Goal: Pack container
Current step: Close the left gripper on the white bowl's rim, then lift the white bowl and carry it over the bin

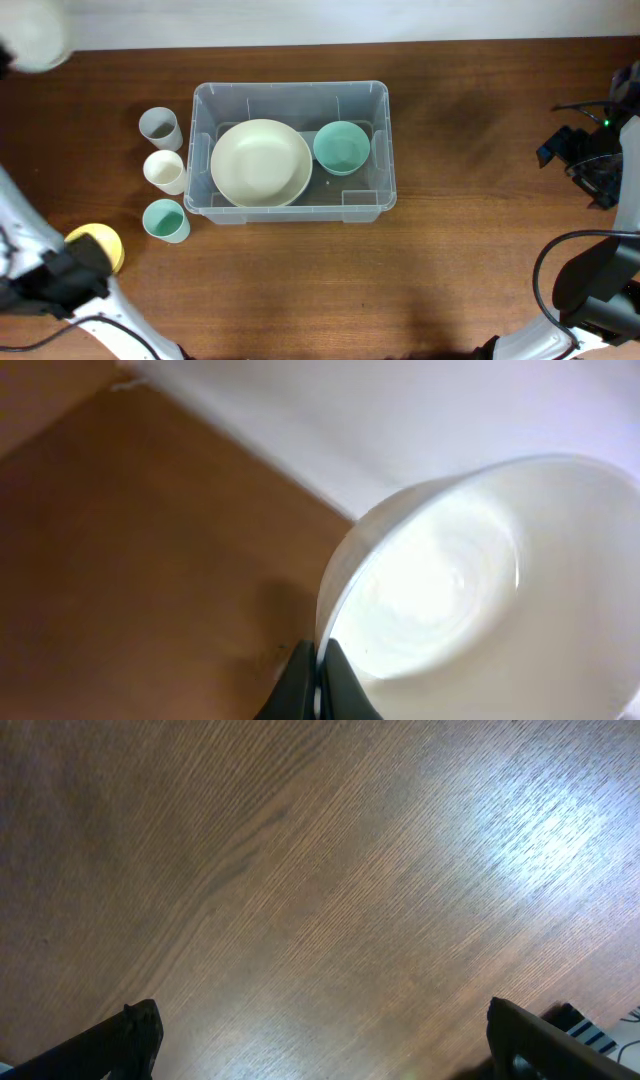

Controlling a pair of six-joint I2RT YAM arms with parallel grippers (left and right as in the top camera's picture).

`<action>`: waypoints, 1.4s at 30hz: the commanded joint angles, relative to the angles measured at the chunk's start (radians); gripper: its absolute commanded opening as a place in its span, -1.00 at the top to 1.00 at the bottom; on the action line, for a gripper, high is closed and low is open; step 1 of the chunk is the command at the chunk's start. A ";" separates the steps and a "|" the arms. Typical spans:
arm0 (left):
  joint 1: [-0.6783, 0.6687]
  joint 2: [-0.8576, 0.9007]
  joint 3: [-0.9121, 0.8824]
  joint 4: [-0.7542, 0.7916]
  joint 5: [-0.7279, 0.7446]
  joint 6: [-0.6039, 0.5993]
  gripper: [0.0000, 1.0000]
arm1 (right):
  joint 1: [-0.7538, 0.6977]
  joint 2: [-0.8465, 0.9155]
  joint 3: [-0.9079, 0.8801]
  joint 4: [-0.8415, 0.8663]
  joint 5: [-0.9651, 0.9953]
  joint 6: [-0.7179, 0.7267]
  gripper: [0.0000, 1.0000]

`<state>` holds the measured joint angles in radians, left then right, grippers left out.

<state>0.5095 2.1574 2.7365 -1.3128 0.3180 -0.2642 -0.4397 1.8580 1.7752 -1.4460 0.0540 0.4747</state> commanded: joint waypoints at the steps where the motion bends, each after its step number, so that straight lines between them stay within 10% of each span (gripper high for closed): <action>1: -0.214 -0.066 0.018 -0.069 0.108 0.175 0.98 | 0.001 0.003 -0.006 0.000 0.002 0.004 -0.98; 17: -0.791 0.248 -0.007 -0.092 0.015 0.258 0.97 | 0.001 0.003 -0.006 0.000 0.002 0.004 -0.98; 42: -0.861 0.435 -0.007 -0.153 -0.097 0.257 0.95 | 0.001 0.003 -0.006 0.000 0.002 0.004 -0.98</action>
<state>-0.3485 2.5755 2.7266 -1.4582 0.2268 -0.0219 -0.4397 1.8580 1.7748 -1.4464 0.0540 0.4751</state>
